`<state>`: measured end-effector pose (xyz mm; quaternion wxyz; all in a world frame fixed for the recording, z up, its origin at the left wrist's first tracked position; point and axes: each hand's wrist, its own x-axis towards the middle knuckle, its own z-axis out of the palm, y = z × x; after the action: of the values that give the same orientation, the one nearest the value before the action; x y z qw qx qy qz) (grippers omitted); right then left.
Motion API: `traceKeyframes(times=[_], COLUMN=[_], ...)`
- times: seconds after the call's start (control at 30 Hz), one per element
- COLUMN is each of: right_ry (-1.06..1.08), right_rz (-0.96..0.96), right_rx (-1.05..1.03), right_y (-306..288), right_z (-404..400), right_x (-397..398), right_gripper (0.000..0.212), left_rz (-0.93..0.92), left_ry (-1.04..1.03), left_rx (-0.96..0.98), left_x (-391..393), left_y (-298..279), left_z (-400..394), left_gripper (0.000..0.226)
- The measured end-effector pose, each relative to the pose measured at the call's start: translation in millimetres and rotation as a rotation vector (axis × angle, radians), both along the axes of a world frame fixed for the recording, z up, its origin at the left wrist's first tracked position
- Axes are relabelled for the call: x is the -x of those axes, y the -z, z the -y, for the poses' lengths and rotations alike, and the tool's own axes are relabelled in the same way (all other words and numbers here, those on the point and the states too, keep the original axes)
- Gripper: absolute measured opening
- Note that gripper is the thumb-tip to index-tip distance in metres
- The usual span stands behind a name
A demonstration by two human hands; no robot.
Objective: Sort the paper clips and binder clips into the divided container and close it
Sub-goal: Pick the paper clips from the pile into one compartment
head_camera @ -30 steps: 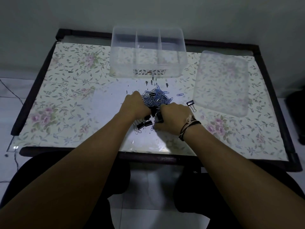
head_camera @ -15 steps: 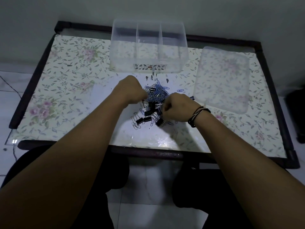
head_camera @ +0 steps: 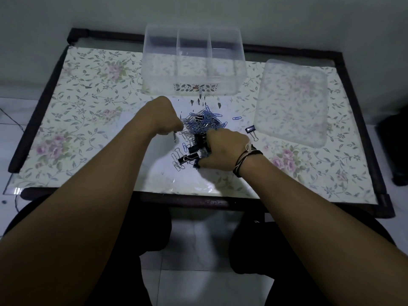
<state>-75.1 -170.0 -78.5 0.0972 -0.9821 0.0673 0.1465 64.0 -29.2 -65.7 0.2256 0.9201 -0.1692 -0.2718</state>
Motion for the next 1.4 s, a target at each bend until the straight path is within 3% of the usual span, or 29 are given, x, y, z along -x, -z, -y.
traceKeyframes(times=[0.1, 0.27, 0.43, 0.53, 0.63, 0.93, 1.07, 1.2, 1.33, 1.4], right_ry=[-0.028, -0.066, -0.16, -0.212, -0.232, -0.435, -0.404, -0.337, -0.016, 0.191], right_rz=[0.012, 0.063, 0.104, 0.127, 0.168, 0.165, 0.13, 0.016, 0.031, 0.078], right_rx=[0.011, -0.003, -0.072, -0.034, -0.007, 0.012, -0.008, -0.188, -0.305, -0.267], right_y=[2, 10, 10, 13, 18, 12, 14, 5, -14, -13], right_z=[-9, -14, -25, -36, -45, -51, -48, -34, 13, 48], right_x=[3, 4, 9, 12, 13, 14, 14, 12, 9, 10], right_gripper=[0.049, 0.022, 0.04, 0.047, 0.044, 0.031, 0.037, 0.014, 0.023, 0.024], left_rz=[0.08, 0.187, 0.24, 0.273, 0.268, 0.23, 0.222, 0.18, 0.147, 0.175], left_ry=[0.041, 0.087, 0.113, 0.162, 0.216, 0.288, 0.285, 0.324, 0.394, 0.43], left_rx=[-0.102, -0.162, -0.218, -0.24, -0.242, -0.354, -0.345, -0.325, -0.288, -0.294], left_x=[3, 7, 12, 14, 17, 22, 27, 39, 56, 63], left_y=[-1, 9, 9, 10, 7, -2, -8, -5, 0, 5], left_z=[-2, -5, -5, -3, 0, -17, -21, -21, -16, -13], left_gripper=[0.013, 0.025, 0.035, 0.009, 0.026, 0.023, 0.022, 0.023, 0.03, 0.032])
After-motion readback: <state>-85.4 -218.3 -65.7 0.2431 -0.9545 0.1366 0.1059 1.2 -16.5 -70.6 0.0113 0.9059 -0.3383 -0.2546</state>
